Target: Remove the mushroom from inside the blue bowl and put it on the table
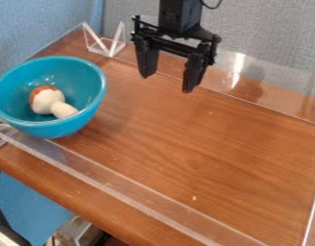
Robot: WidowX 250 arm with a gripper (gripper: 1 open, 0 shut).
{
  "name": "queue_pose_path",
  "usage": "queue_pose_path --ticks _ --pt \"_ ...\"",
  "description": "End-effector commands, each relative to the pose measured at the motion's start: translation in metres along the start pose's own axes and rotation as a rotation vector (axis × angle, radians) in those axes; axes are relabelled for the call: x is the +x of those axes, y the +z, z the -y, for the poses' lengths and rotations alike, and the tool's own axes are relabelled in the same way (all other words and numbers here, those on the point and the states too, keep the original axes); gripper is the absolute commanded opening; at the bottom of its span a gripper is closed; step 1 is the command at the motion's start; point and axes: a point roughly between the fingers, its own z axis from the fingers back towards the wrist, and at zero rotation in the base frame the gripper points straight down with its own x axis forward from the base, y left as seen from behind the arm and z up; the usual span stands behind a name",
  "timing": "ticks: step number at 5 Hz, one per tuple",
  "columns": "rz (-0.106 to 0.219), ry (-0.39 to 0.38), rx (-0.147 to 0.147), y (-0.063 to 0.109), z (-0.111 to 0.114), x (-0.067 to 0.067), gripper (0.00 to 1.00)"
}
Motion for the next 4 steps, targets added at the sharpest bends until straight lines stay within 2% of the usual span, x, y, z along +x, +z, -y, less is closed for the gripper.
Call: queue_pose_path --ticks 1,2,3,4 --pt "0.007 0.082 -0.008 0.000 -0.018 -0.001 1.00" --pt "0.015 0.217 -0.017 -0.001 -0.046 -0.004 1.00" --pt "0.029 0.466 -0.023 -0.006 -0.093 -0.009 1.00" --pt "0.043 0.705 -0.037 -0.014 -0.135 -0.020 1.00"
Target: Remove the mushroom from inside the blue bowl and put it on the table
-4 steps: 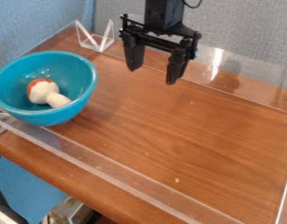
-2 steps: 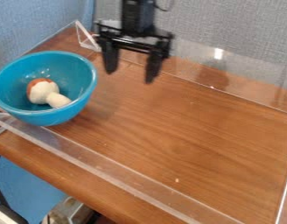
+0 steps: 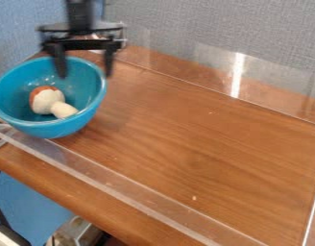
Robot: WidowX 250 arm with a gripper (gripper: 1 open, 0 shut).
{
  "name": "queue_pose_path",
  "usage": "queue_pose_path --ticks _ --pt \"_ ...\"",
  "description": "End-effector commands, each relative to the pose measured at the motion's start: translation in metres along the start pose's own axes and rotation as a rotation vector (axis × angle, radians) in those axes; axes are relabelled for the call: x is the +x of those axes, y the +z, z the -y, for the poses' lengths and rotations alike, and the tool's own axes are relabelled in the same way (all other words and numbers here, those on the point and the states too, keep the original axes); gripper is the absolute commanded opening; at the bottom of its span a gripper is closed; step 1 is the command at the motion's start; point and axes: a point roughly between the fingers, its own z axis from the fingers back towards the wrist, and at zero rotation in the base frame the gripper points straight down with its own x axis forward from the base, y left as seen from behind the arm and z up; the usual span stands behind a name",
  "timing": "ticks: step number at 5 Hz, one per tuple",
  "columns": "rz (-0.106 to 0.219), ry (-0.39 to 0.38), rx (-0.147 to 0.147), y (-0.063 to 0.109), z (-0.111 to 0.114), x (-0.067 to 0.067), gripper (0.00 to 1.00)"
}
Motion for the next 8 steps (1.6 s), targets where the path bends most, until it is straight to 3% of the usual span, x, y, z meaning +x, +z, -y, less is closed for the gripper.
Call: queue_pose_path --ticks 1,3,4,5,8 --pt "0.038 0.138 -0.021 0.001 -0.022 0.011 1.00" --pt "0.032 0.235 -0.007 -0.024 -0.040 0.026 1.00" --pt "0.029 0.264 -0.005 -0.028 -0.043 0.029 1.00" --pt "0.025 0.289 -0.006 -0.033 -0.045 0.031 0.00" --pt "0.019 0.335 0.001 -0.037 -0.047 0.028 0.00"
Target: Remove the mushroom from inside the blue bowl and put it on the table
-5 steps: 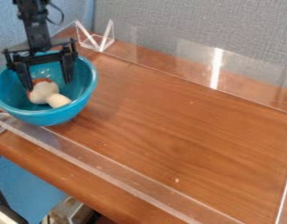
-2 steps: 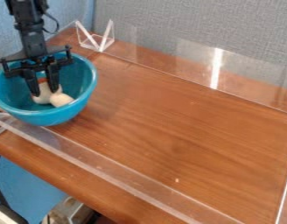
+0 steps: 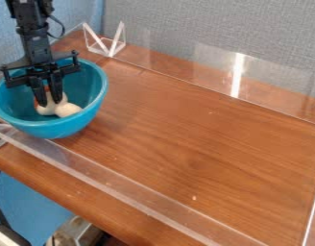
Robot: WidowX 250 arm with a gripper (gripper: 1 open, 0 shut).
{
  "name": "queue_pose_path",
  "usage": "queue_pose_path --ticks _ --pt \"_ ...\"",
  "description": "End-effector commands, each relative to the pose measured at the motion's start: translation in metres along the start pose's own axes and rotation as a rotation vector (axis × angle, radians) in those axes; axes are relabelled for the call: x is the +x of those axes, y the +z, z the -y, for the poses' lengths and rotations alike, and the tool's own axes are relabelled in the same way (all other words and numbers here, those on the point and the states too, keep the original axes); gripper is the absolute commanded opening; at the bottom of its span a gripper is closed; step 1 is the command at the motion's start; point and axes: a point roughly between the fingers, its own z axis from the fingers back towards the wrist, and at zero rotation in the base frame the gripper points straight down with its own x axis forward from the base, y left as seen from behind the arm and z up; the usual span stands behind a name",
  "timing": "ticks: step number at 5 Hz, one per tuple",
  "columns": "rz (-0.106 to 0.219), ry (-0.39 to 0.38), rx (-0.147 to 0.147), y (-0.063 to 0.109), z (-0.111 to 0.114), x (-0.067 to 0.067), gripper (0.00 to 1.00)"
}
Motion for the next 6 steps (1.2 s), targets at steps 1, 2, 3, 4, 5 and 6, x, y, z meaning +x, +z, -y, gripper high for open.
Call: queue_pose_path --ticks 1,2,3,4,5,6 --pt "0.040 0.023 -0.010 0.0135 -0.0035 0.0035 0.00" --pt "0.039 0.037 -0.007 0.0132 -0.0047 0.0024 0.00" --pt "0.039 0.050 -0.002 0.0130 -0.0056 0.0012 1.00" --pt "0.041 0.059 0.001 0.0144 -0.0057 -0.0006 1.00" --pt "0.041 0.058 -0.003 0.0143 -0.0035 -0.0009 1.00" --pt "0.043 0.058 -0.005 0.0148 -0.0013 -0.0012 1.00"
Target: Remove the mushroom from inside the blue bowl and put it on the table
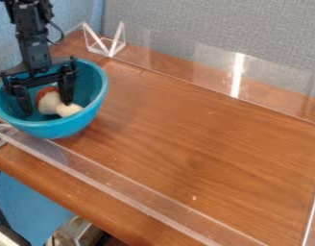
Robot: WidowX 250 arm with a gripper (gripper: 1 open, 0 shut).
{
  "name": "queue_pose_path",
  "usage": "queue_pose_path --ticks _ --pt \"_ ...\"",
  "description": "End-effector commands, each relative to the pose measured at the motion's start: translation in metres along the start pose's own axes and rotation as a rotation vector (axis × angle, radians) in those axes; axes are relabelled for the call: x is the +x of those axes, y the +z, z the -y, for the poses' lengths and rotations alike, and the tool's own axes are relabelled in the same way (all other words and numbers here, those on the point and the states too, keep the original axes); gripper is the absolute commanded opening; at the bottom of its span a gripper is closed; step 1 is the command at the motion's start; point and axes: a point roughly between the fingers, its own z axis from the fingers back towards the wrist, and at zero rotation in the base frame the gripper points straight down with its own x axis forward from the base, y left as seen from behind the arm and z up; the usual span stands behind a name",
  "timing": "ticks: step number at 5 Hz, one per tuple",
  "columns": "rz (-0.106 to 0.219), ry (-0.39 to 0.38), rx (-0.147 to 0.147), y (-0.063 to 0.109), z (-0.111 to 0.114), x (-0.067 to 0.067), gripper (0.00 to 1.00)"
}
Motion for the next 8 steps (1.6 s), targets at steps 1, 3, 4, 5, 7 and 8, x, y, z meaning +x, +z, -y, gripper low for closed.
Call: queue_pose_path --ticks 1,3,4,5,7,8 --pt "0.058 0.000 -0.033 0.020 0.004 0.003 1.00" --pt "0.070 -0.003 -0.036 0.025 0.007 0.001 0.00" --pt "0.078 -0.005 -0.037 0.031 0.008 -0.001 0.00" --pt "0.087 -0.007 -0.038 0.038 0.009 -0.003 0.00" --pt "0.109 -0.007 -0.044 0.057 0.011 -0.009 0.00" --pt "0.121 -0.004 -0.049 0.070 0.012 -0.013 0.00"
